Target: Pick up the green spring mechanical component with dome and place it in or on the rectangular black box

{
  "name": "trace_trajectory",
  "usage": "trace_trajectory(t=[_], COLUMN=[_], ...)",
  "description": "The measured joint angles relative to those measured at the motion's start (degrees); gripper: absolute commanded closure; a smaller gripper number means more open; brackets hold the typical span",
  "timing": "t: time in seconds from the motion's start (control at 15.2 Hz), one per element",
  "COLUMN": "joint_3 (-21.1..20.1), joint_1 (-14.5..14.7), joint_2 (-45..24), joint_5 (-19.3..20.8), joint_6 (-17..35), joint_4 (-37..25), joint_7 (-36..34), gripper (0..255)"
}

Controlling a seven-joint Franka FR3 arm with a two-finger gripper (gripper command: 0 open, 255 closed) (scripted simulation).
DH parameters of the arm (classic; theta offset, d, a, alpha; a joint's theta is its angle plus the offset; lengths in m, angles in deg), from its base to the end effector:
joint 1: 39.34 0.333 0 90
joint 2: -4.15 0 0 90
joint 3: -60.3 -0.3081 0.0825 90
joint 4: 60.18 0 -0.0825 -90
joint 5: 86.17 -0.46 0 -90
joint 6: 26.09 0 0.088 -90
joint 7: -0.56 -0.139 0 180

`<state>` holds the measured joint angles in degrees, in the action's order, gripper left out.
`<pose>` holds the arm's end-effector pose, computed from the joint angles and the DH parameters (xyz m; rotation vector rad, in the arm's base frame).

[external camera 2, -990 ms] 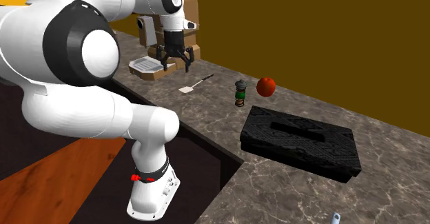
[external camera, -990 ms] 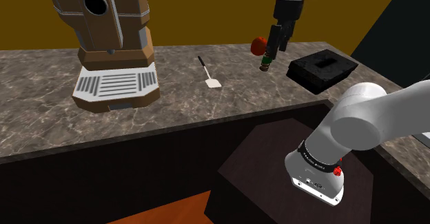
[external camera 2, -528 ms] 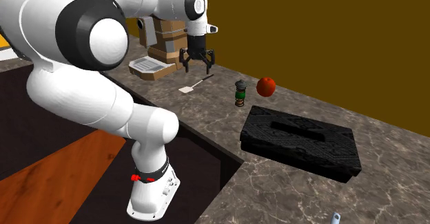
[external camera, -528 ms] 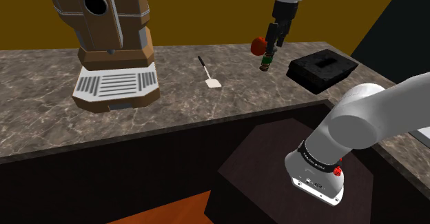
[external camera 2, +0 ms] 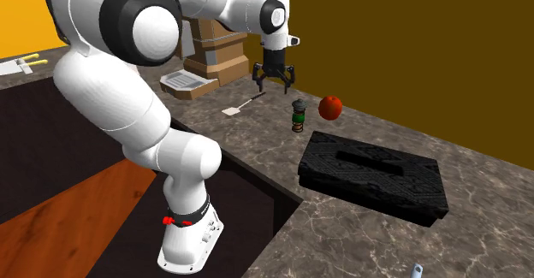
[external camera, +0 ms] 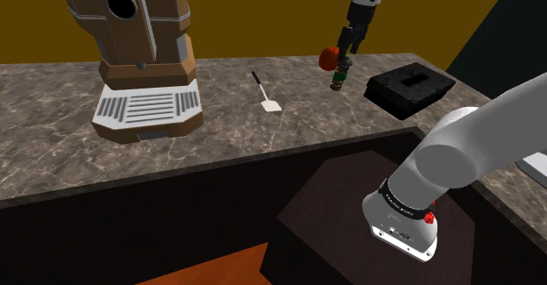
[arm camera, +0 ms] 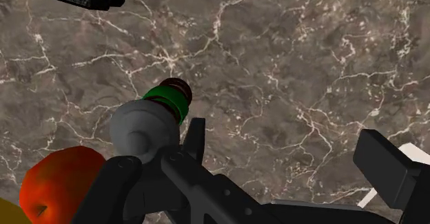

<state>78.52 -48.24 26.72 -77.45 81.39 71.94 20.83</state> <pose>0.4421 -0.2435 0.4205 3.1377 -0.0689 -0.0879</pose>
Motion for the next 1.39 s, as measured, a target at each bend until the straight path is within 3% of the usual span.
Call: trace_trajectory(t=[0.53, 1.06, 1.39], joint_3=[7.11, 8.33, 8.37], joint_1=[-1.66, -1.94, -1.95], joint_2=[-12.42, -16.23, -16.46], joint_5=[-3.58, -5.13, -5.23], joint_6=[6.65, 13.02, 13.63], joint_4=[-9.04, -6.58, -6.22], joint_7=[8.63, 10.45, 10.53], gripper=[0, 0, 0])
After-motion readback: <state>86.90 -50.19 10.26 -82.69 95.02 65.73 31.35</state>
